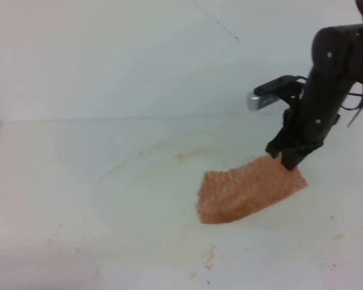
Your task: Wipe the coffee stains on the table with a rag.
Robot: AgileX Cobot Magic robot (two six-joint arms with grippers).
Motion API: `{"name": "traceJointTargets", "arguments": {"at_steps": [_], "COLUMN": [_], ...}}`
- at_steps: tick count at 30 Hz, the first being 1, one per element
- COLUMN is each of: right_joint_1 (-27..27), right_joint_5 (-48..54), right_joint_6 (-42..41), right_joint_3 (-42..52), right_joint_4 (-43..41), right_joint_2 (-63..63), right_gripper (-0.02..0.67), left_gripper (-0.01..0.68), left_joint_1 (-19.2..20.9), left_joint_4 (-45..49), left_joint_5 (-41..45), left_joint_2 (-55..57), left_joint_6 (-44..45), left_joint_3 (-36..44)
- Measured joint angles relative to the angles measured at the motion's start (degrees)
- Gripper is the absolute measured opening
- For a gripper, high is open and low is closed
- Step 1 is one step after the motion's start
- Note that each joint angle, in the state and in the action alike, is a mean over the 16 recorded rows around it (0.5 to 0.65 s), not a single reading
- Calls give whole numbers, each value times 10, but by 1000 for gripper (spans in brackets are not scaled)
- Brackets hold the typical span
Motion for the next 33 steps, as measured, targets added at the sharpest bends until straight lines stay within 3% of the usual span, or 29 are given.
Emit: {"name": "traceJointTargets", "arguments": {"at_steps": [15, 27, 33], "right_joint_1": [-35, -35, -35], "right_joint_5": [-211, -247, -255], "right_joint_6": [4, -60, -98], "right_joint_3": [247, 271, 270], "right_joint_4": [1, 91, 146], "right_joint_2": [-115, -130, -130], "right_gripper": [12, 26, 125], "left_gripper": [1, 1, 1], "left_joint_1": [0, 0, 0], "left_joint_4": [0, 0, 0], "left_joint_5": [0, 0, 0], "left_joint_2": [0, 0, 0], "left_joint_6": [0, 0, 0], "left_joint_3": [0, 0, 0]}}
